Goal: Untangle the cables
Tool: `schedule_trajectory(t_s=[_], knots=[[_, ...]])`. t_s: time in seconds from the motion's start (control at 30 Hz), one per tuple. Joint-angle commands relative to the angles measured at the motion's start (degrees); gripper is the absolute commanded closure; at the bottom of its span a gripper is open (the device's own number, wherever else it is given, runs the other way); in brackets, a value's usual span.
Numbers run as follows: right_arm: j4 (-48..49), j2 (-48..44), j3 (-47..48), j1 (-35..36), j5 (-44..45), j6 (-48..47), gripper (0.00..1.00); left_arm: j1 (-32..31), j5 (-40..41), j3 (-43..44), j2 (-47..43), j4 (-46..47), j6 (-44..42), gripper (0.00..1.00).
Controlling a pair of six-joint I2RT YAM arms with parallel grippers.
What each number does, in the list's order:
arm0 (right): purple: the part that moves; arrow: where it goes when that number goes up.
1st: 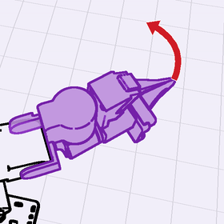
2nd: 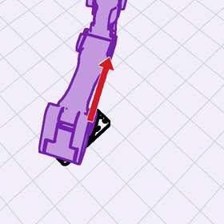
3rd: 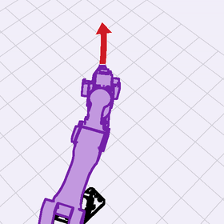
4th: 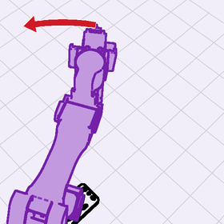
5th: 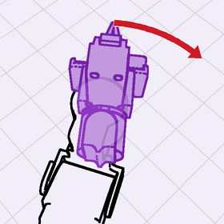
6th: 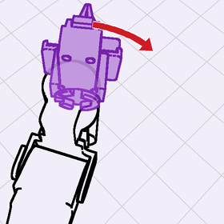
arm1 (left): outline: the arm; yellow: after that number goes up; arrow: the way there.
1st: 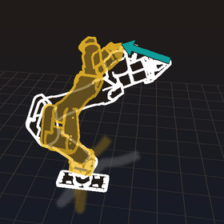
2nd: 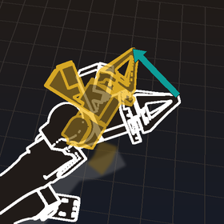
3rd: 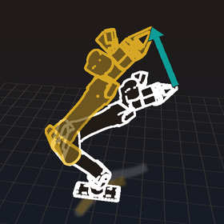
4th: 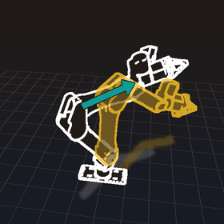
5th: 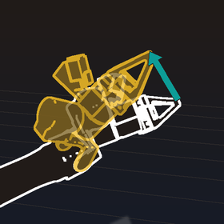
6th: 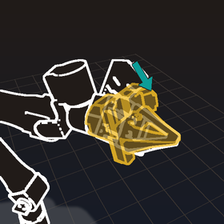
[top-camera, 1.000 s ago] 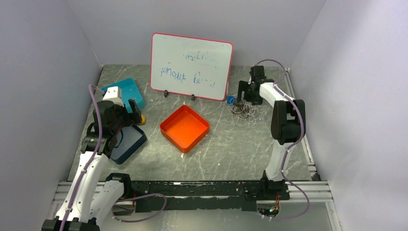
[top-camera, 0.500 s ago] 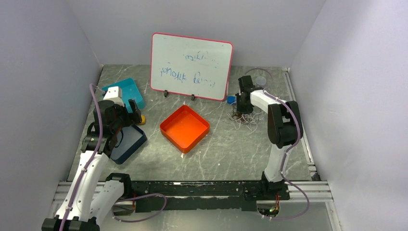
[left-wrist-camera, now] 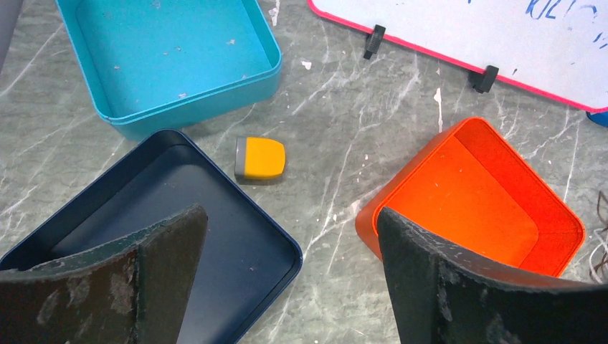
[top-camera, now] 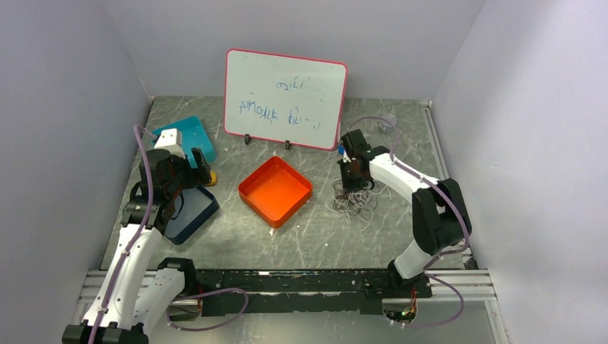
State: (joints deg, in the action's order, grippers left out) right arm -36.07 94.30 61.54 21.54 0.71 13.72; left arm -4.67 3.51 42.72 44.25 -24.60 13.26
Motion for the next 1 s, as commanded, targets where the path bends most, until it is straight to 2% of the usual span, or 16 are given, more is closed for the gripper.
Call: schedule_trajectory(t_s=[0.0, 0.17, 0.27, 0.33, 0.43, 0.6, 0.97], knots=[[-3.43, -5.21, -1.31, 4.07, -3.88, 1.82, 0.76, 0.45, -1.99, 0.38, -0.48, 1.48, -0.34, 0.08], [-4.84, -9.38, 1.95, 4.28, -0.05, 2.10, 0.42, 0.45, -1.97, 0.48, -0.22, 1.44, -0.31, 0.08], [-5.55, -11.14, 4.29, 4.32, 6.04, 2.59, 0.32, 0.45, -1.81, 0.54, -0.02, 1.41, -0.25, 0.08], [-5.61, -12.62, 5.01, 4.03, 13.10, 3.61, 0.27, 0.45, -1.58, 0.53, -0.02, 1.31, -0.20, 0.08], [-4.69, -14.46, 4.54, 1.82, 18.89, 5.62, 0.26, 0.45, -1.58, 0.49, -0.20, 1.43, -0.25, 0.08], [-2.14, -14.57, 1.85, -4.51, 20.19, 7.83, 0.32, 0.45, -2.14, 0.45, 0.13, 1.42, -0.34, 0.08], [8.58, -9.37, -3.77, -14.24, 12.68, 11.68, 0.42, 0.45, -2.18, 0.46, 0.14, 1.48, -0.42, 0.08]])
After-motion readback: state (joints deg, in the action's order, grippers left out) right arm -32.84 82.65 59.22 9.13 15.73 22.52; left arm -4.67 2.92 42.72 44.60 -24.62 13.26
